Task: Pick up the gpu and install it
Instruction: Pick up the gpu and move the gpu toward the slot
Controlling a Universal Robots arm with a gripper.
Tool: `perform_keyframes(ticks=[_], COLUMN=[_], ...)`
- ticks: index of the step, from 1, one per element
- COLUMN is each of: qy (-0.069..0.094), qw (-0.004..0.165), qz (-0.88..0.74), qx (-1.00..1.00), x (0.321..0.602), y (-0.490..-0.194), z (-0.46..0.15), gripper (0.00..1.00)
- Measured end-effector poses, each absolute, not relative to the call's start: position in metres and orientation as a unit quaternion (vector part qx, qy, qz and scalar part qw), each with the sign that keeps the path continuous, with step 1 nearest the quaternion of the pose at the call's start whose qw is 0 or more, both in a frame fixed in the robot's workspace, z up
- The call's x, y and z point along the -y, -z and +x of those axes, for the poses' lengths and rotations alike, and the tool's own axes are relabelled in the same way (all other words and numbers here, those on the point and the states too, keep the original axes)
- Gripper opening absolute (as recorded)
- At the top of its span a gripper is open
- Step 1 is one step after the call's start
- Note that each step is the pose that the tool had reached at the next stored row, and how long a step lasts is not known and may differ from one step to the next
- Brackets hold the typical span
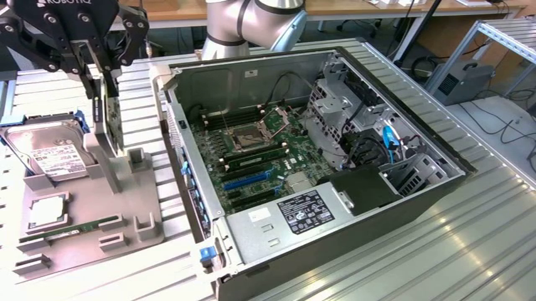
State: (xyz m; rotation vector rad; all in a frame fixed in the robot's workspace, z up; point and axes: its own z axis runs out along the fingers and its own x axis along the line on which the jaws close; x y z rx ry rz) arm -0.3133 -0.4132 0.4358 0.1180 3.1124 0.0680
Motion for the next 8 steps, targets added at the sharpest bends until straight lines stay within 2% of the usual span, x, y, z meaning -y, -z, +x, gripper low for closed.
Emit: perform_keyframes(ticks=[8], qy=[-0.022], qw=[0.013], qz=[0.038], qx=[-0.999], x=[0.4132], y=[-0.4417], z=[-0.3133], gripper=[0.27])
